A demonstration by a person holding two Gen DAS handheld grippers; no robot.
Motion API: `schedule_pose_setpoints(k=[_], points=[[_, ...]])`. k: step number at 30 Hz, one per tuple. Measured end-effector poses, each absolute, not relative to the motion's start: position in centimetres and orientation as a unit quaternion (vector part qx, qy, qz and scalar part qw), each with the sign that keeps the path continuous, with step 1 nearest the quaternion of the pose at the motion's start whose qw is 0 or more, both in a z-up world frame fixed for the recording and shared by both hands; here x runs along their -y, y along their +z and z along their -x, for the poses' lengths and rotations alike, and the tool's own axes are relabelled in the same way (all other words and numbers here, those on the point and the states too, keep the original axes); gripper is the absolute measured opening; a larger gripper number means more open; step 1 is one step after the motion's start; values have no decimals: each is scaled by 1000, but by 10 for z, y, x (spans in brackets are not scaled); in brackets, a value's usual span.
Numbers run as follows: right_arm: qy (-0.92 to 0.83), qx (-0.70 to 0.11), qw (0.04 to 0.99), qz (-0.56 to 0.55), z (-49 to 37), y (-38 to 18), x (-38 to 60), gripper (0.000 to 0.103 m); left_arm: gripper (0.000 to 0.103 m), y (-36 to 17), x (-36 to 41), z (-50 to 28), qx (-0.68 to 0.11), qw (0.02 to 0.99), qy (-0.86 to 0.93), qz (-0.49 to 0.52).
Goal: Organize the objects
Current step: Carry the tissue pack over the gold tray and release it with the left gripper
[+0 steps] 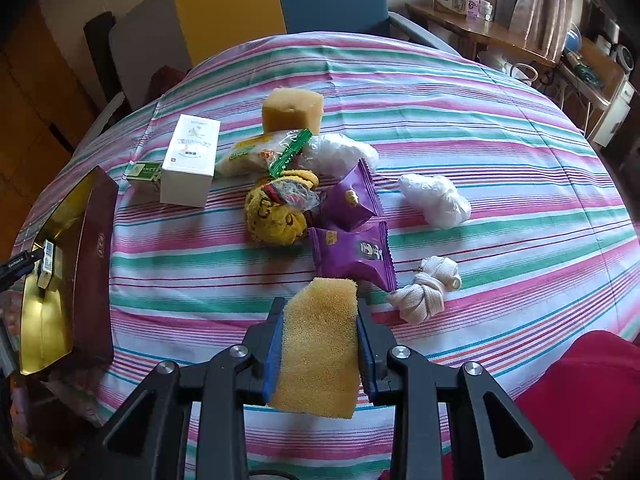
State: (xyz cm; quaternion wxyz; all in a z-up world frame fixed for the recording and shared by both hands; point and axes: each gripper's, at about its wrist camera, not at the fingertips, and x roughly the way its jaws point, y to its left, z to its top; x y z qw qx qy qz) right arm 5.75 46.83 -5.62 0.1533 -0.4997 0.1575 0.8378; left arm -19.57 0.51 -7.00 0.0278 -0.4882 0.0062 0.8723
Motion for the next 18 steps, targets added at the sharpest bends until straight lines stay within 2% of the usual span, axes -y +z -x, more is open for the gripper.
schedule_pose_setpoints(k=[6,10,18], points=[[851,-131,165,481,-62,-45,-461,32,59,-34,17,152,4,52,895,443],[869,-106,134,464,-59,-21,-429,32,59,-21,48,120,14,49,904,425],[900,-40,-52,430,-4,29,-281,32,59,-34,93,81,62,45,891,447]])
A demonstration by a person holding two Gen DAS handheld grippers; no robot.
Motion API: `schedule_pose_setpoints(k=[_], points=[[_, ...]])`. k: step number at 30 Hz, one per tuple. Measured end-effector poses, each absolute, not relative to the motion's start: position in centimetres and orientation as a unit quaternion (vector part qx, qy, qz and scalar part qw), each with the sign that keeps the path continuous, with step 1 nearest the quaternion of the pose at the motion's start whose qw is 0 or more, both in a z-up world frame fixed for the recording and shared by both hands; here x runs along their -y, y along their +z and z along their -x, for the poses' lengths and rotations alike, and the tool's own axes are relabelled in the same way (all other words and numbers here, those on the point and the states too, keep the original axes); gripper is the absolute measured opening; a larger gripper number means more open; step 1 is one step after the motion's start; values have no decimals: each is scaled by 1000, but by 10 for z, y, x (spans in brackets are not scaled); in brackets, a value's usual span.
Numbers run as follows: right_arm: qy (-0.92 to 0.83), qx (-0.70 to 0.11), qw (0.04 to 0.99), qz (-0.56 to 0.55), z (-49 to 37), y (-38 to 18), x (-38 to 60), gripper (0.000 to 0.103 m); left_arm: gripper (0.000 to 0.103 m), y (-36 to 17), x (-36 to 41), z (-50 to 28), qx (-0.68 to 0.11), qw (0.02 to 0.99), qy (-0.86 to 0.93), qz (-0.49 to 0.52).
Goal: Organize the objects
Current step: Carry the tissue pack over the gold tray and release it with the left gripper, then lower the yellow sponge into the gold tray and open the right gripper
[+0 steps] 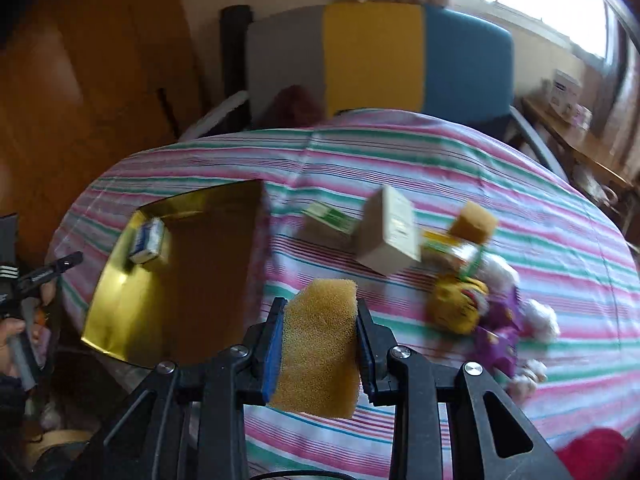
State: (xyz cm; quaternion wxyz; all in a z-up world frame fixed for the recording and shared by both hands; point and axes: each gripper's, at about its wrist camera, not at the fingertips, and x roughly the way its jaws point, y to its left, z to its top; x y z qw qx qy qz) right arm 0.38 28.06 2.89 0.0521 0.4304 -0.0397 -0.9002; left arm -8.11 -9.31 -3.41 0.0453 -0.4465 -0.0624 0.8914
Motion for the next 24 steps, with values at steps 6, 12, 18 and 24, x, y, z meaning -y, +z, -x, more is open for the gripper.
schedule_pose_setpoints(k=[6,12,18,24], points=[[-863,7,177,-474,57,7,-153,32,59,-46,110,61,69,58,879,469],[-823,-10,195,-534,118,-47,-78,32,59,-52,128,53,81,54,875,474],[-813,8,190,-551,161,-81,-40,32,58,-58,138,56,100,45,873,476],[-817,17,199,-542,156,-79,-21,37,58,-55,139,55,101,44,879,464]])
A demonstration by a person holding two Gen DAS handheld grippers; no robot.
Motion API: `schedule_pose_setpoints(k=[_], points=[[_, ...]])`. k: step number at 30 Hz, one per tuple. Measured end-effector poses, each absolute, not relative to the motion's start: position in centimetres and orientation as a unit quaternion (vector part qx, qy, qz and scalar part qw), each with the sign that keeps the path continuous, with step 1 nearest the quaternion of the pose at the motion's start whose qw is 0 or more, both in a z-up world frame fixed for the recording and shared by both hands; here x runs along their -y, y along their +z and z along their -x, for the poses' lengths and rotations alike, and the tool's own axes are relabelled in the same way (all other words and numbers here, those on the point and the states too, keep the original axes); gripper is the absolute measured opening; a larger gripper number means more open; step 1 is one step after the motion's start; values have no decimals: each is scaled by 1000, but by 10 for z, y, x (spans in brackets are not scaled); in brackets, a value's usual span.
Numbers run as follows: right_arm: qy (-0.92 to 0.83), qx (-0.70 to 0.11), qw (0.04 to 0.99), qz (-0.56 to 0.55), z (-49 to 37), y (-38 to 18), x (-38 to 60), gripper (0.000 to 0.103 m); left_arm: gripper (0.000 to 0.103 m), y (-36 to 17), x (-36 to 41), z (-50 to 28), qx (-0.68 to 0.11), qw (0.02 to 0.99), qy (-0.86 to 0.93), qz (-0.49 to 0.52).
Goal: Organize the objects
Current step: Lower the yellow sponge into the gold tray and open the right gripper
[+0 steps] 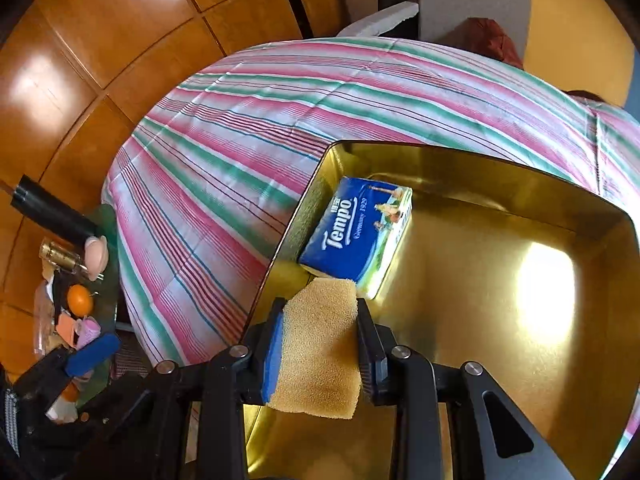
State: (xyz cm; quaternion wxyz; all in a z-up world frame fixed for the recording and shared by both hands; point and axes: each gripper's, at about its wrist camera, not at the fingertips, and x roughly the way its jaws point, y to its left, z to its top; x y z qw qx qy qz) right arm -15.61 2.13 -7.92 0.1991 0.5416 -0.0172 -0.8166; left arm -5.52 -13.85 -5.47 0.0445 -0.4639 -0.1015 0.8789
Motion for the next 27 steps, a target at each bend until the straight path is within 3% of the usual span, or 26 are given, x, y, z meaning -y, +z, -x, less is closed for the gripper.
schedule_pose_setpoints(k=[1,3,11,27], points=[[-811,30,207,-546,156,-80,-21,43,59,-54,138,55,102,46,880,462],[-809,57,213,-545,153,-79,-26,69,59,-50,135,53,97,47,883,457],[-835,80,189,-510,120,-61,-63,77,59,-39,124,47,76,49,895,438],[-886,37,86,-453,47,-40,-171,87,59,-25,60,34,23,84,902,423]])
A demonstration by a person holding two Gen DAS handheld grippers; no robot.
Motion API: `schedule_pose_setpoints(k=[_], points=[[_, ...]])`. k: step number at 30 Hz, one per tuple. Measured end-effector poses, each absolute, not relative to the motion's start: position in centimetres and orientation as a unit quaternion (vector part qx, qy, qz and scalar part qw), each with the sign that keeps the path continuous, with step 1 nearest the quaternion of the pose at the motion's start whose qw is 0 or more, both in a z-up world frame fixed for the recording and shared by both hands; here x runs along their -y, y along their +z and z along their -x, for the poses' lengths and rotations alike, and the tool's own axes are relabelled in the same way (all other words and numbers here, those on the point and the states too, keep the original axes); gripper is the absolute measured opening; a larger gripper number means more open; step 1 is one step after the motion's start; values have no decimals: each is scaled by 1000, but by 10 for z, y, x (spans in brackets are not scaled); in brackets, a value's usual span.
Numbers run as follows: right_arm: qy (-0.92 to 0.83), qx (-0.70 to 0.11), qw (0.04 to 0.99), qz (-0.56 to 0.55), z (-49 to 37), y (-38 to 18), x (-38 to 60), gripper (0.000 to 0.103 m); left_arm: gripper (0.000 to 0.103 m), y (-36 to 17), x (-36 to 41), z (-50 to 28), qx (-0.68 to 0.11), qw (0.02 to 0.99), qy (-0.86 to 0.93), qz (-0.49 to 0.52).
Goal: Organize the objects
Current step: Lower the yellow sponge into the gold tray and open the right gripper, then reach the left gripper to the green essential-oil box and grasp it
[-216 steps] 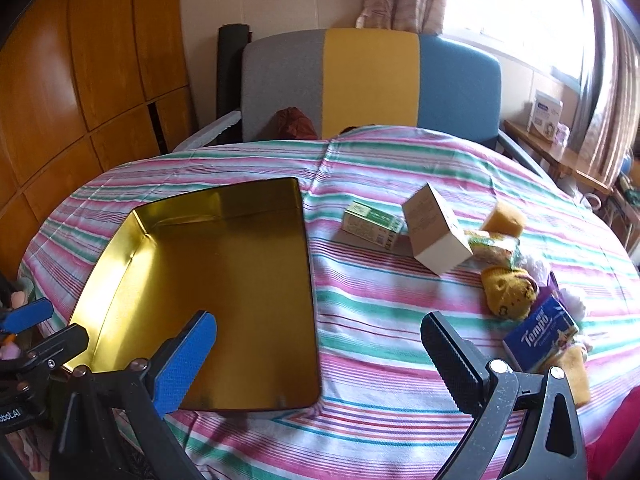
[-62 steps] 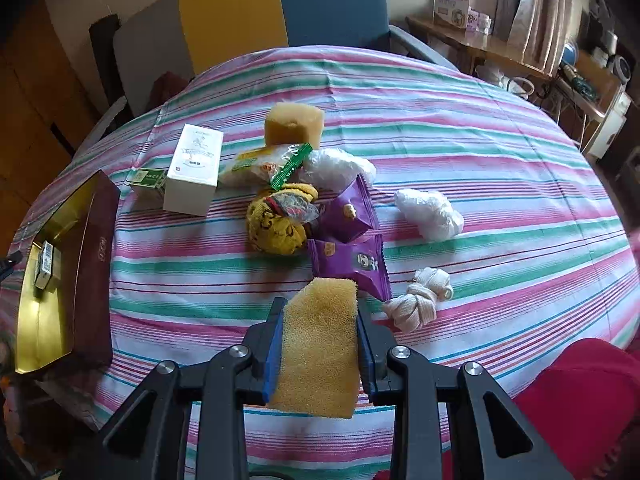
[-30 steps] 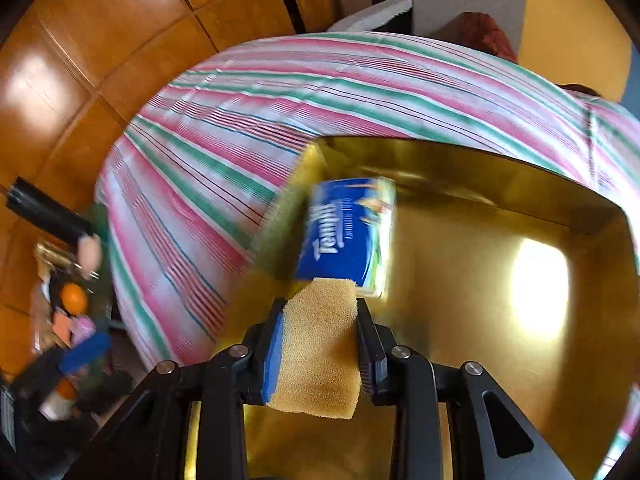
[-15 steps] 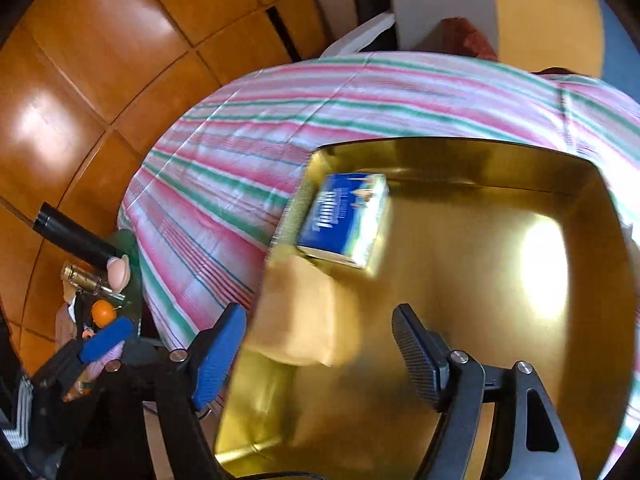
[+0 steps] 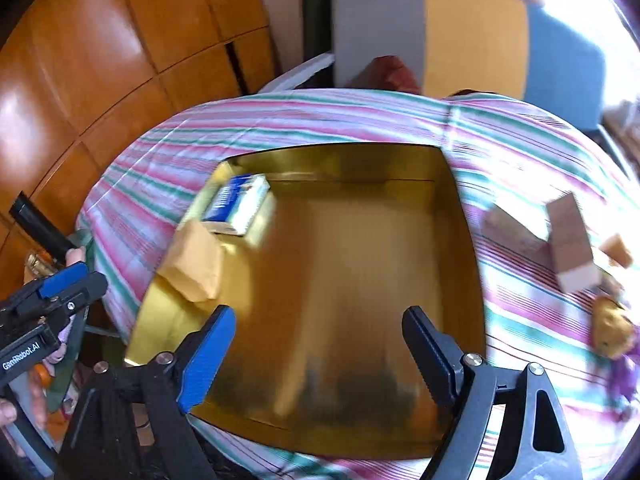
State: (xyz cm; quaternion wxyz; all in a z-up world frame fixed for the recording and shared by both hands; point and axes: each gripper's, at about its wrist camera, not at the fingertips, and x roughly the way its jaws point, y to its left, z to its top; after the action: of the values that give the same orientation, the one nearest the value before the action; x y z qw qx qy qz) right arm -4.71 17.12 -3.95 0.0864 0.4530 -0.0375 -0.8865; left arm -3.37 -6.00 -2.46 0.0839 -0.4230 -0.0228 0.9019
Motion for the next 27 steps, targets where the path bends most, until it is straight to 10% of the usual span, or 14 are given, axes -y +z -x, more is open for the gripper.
schedule_pose_setpoints(k=[27], points=[[-885,119,-251,-375,-9,-26,-478,96,59,-13,-76,43,-44,219,870,440]])
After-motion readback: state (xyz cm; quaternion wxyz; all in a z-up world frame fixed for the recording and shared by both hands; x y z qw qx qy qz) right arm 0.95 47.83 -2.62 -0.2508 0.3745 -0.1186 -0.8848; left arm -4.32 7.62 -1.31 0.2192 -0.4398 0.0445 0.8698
